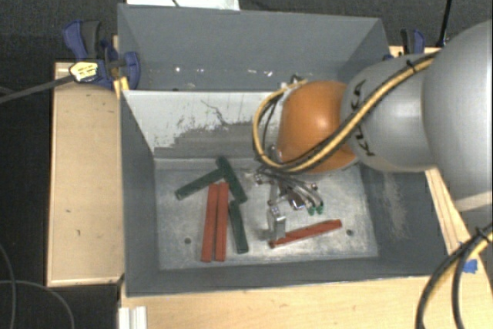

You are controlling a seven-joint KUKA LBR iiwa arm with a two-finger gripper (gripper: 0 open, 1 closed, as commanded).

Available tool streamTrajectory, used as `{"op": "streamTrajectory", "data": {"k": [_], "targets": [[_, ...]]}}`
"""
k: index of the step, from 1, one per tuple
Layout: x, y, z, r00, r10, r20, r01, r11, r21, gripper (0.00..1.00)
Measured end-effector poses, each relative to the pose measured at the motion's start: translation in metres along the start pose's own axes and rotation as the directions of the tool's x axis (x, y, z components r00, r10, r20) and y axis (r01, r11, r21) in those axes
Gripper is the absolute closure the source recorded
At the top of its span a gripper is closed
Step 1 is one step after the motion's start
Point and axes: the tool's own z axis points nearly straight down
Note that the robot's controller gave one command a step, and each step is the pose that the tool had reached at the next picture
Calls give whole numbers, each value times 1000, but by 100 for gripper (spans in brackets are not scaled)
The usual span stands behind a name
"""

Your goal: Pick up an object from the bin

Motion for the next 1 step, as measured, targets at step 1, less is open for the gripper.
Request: {"op": "streamTrajectory", "data": {"k": [1], "targets": [[-2,10,-49,953,-304,6,304,953,3,0]]}}
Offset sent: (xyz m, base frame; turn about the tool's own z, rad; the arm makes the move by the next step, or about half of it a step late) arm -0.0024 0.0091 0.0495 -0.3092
